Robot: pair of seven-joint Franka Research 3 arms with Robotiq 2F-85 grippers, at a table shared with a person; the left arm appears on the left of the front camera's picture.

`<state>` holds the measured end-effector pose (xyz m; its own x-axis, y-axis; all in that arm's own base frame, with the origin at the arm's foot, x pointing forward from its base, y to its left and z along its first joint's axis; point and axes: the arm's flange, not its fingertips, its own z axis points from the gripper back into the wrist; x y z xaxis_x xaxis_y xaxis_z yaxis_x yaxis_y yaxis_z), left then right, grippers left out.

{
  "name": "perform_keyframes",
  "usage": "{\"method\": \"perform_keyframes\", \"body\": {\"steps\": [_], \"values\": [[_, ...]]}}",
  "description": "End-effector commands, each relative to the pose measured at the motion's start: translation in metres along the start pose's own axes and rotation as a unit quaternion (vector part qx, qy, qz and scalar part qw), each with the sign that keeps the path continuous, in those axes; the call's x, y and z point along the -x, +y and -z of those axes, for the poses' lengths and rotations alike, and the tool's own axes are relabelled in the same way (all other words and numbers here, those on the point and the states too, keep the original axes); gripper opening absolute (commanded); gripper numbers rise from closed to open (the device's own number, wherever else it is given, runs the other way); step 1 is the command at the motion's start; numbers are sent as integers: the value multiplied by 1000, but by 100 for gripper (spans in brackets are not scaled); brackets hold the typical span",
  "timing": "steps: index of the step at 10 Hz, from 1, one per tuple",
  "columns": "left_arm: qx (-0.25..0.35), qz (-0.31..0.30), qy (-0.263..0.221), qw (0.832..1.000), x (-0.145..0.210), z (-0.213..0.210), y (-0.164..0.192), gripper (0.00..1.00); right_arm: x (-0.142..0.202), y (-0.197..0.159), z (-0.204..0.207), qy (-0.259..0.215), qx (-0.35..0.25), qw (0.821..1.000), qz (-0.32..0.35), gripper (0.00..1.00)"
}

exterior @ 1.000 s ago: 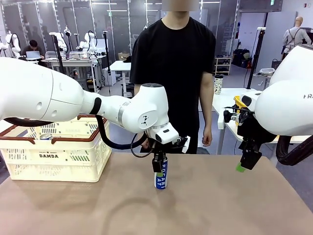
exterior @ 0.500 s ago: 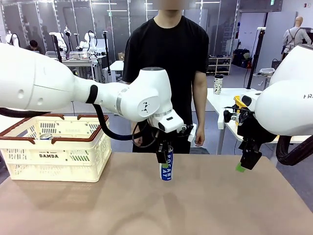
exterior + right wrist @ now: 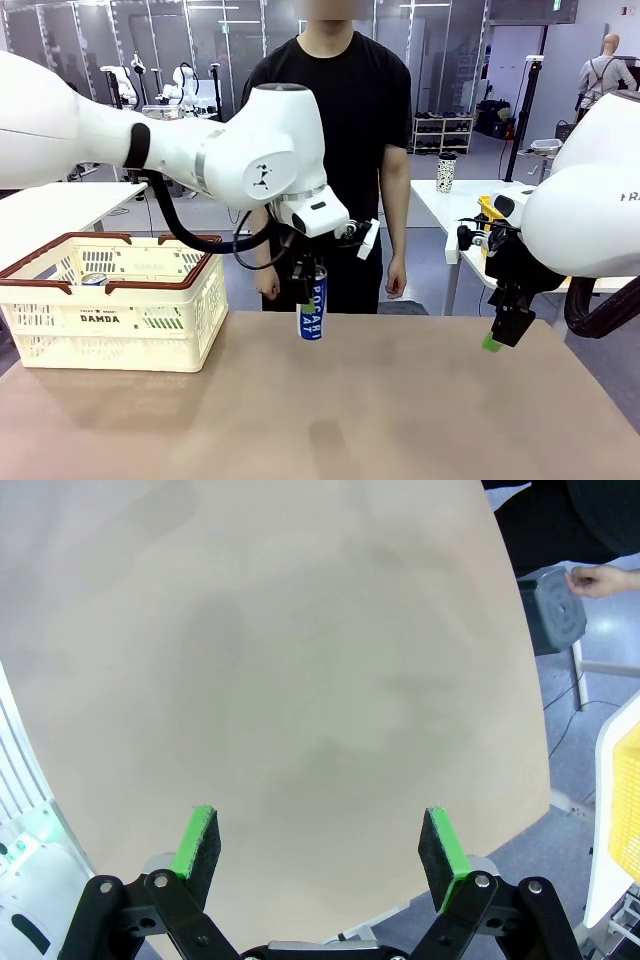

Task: Place the drinks into the Shopping basket.
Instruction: Pick up one drink and place it into the Shopping basket.

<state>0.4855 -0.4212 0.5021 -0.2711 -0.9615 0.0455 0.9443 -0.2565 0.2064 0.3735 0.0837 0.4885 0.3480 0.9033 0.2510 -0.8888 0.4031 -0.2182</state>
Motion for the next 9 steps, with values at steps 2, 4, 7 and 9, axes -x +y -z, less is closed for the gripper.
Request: {"method": "perform_keyframes", "body": {"steps": [2,4,7,9], "values": [[-5,11,-5,1000,17,-18,-18,50,1,0,0,4,2,1000,1,100],[-10,20,-15,1000,21,-22,-23,50,1,0,0,4,2,1000,1,100],[-9,4,7,1000,10,-18,-9,50,1,0,0,4,2,1000,1,100],[-9,4,7,1000,10,-18,-9,50,1,0,0,4,2,1000,1,100]]}}
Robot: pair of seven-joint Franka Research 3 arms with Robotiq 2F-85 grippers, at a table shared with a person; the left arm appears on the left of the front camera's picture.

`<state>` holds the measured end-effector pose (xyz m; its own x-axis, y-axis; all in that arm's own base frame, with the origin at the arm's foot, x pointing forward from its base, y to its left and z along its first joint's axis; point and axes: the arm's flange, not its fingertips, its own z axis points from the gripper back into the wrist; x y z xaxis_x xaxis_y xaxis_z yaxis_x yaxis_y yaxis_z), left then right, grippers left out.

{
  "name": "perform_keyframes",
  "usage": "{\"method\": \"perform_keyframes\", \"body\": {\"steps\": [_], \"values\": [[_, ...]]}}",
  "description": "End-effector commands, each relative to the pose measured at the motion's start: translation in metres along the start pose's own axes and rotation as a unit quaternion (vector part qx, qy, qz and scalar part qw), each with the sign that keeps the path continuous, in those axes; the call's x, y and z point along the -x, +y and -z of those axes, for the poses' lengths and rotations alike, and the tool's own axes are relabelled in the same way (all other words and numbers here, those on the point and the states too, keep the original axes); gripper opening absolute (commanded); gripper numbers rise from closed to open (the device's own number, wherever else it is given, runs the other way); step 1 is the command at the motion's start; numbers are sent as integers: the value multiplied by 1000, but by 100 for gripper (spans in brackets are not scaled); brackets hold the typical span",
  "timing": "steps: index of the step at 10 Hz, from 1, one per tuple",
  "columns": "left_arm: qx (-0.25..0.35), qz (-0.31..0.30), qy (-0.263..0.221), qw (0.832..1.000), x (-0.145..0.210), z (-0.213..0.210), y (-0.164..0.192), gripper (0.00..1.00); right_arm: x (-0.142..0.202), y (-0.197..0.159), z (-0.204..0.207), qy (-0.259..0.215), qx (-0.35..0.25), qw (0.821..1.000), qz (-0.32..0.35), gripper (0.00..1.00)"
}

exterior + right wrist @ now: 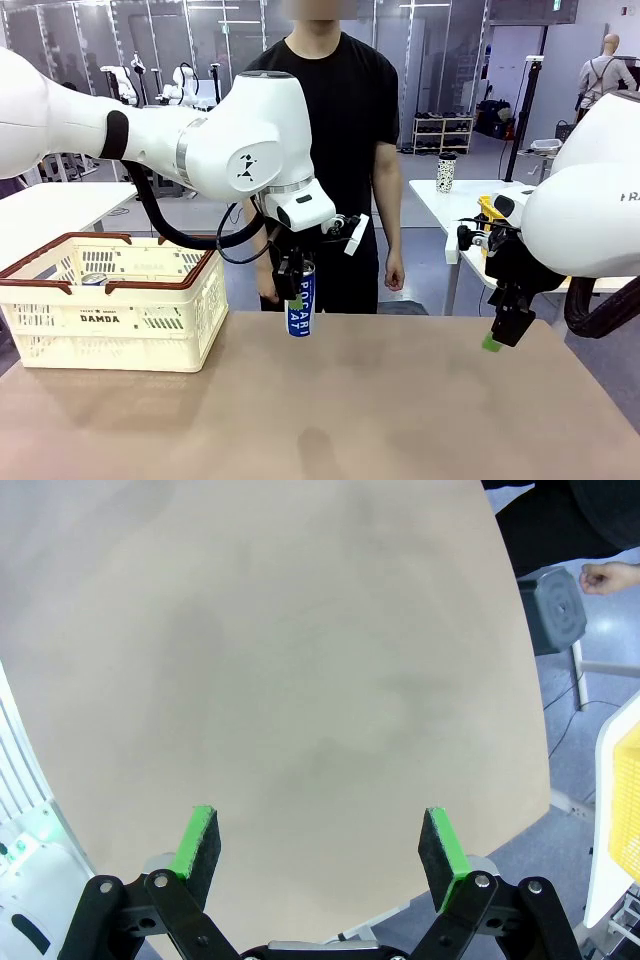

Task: Place the drinks into the Shopping basket.
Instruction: Pick up one drink and place it into the Shopping basket.

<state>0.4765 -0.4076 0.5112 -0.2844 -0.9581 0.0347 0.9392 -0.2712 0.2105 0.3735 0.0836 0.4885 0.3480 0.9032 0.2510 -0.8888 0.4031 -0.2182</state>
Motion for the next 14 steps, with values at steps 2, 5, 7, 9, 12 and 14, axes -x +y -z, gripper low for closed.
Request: {"method": "perform_keyframes", "body": {"steps": [2,5,7,9,12,14], "values": [[-15,15,44,999,-4,-2,3,60,0,0,0,4,2,1000,1,100],[-41,-19,30,999,37,-44,12,60,0,0,0,4,2,1000,1,100],[-53,-55,32,997,81,-71,17,60,0,0,0,4,2,1000,1,100],[-60,-94,41,993,139,-95,16,60,0,0,0,4,2,1000,1,100],[-107,-198,35,974,231,-120,6,60,0,0,0,4,2,1000,1,100],[-112,-222,20,968,270,-119,2,60,0,0,0,4,2,1000,1,100]]}}
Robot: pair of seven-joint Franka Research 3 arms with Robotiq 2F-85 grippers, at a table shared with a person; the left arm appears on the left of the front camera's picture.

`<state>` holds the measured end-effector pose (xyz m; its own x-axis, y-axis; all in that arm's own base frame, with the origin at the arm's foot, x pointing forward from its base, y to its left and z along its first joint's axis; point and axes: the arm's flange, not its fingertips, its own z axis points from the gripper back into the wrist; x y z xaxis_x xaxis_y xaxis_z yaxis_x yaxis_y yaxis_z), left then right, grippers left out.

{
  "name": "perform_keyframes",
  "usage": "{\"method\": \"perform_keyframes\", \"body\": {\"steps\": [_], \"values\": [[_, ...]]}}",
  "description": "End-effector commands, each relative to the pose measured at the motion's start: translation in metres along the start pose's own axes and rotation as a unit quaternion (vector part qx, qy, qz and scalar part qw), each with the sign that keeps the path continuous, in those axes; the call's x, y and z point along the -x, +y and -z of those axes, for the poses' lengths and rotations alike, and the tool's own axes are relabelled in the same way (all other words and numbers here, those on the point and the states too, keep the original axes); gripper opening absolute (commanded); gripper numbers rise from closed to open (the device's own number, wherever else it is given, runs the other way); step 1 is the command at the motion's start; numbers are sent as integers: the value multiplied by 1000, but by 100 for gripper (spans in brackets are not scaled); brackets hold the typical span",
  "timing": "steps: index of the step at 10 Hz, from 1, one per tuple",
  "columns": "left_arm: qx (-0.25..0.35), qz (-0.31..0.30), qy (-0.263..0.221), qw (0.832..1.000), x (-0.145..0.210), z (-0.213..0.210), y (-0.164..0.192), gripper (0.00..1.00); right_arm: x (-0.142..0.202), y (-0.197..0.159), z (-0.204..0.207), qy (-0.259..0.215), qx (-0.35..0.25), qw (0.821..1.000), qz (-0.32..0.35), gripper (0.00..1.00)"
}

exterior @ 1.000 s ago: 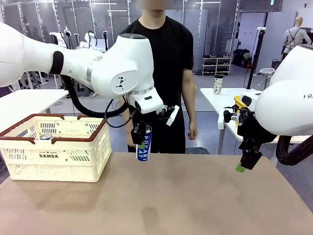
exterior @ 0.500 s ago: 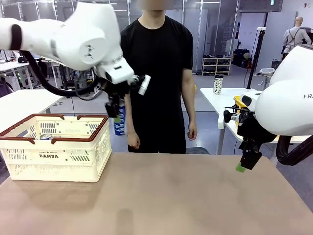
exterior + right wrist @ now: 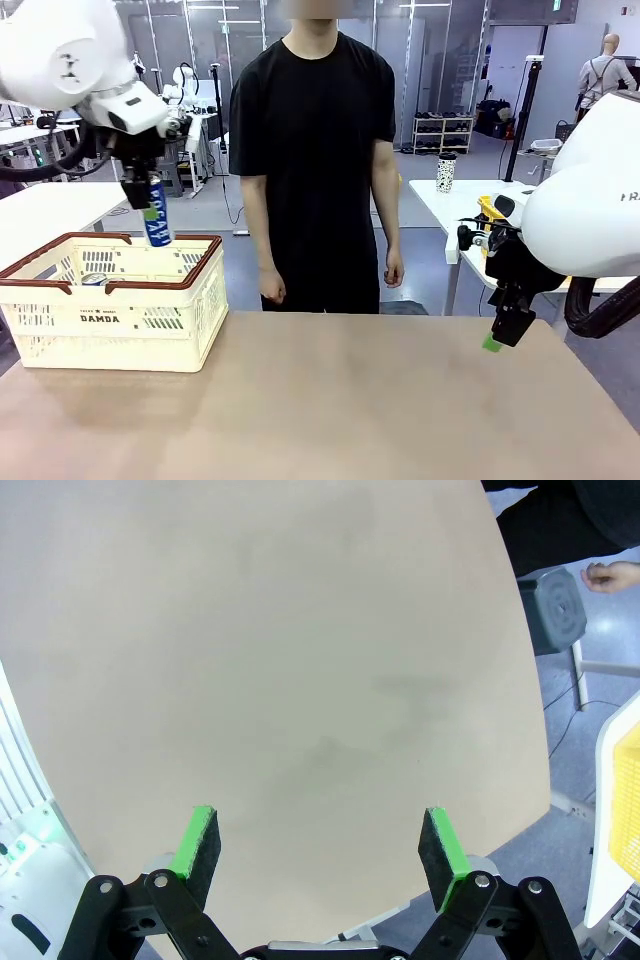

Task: Place the drinks into the Shopping basket.
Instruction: Pick up one drink and place it into the Shopping basket.

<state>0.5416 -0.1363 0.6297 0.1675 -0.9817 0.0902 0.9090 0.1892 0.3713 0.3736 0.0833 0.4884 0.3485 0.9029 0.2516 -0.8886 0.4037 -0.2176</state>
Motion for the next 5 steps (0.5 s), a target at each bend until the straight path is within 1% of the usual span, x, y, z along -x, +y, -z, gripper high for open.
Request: {"method": "perform_keyframes", "body": {"steps": [1,3,5], "values": [[-6,-9,-27,1000,10,11,-11,60,0,0,0,4,2,1000,1,100],[-6,2,-36,999,22,16,-9,60,0,0,0,4,2,1000,1,100],[-14,24,-22,999,33,26,0,60,0,0,0,4,2,1000,1,100]]}}
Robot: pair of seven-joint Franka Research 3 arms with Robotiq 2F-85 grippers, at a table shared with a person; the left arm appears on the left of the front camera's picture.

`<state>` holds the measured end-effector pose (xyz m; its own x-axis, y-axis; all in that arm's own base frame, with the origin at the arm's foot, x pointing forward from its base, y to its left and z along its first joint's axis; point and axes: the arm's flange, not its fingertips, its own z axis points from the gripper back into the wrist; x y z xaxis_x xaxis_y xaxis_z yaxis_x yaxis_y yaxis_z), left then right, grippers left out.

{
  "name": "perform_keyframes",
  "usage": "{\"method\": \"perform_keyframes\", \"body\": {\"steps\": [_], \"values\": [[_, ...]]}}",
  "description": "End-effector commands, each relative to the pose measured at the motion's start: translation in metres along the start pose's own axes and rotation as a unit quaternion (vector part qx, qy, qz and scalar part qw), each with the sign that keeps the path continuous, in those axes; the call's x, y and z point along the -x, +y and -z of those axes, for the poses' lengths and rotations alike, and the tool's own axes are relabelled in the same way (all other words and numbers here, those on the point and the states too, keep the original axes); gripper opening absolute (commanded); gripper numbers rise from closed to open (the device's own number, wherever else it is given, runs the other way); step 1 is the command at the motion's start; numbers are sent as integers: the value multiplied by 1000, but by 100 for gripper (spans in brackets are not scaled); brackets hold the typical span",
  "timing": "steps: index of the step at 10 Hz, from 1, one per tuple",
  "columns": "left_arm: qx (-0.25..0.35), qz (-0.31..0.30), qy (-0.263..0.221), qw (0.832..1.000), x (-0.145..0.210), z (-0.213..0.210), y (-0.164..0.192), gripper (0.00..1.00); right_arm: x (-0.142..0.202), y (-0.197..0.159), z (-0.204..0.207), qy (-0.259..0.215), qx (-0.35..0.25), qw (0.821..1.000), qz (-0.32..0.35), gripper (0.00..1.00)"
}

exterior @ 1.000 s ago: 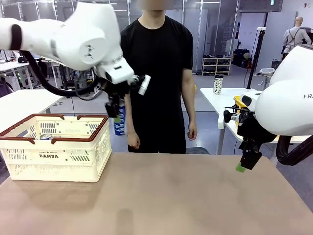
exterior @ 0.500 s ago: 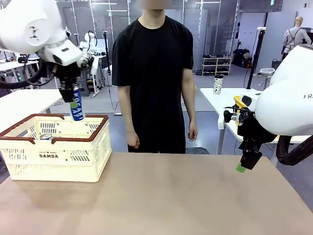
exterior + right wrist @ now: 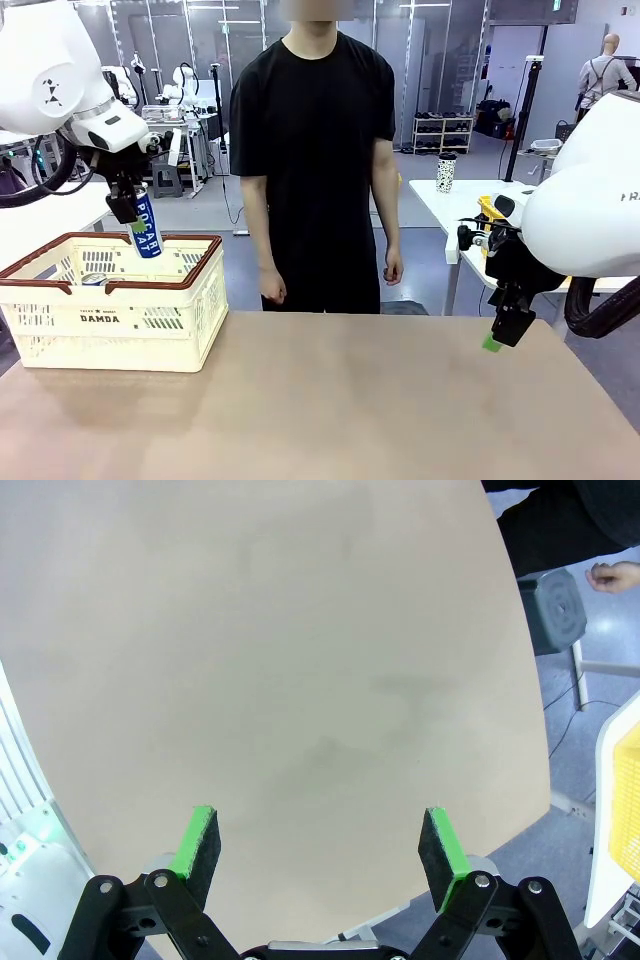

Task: Place the drinks into the Shopping basket.
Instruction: Pick up one drink and place it into the Shopping basket.

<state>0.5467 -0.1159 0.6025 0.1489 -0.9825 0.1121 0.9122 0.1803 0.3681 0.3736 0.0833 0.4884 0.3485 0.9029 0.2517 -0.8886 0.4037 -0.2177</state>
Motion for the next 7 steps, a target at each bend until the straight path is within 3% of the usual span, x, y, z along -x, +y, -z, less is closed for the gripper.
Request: {"method": "perform_keyframes", "body": {"steps": [1,7], "values": [[-18,28,-8,999,15,6,7,60,0,0,0,4,2,1000,1,100],[15,76,-12,997,22,64,27,60,0,0,0,4,2,1000,1,100]]}}
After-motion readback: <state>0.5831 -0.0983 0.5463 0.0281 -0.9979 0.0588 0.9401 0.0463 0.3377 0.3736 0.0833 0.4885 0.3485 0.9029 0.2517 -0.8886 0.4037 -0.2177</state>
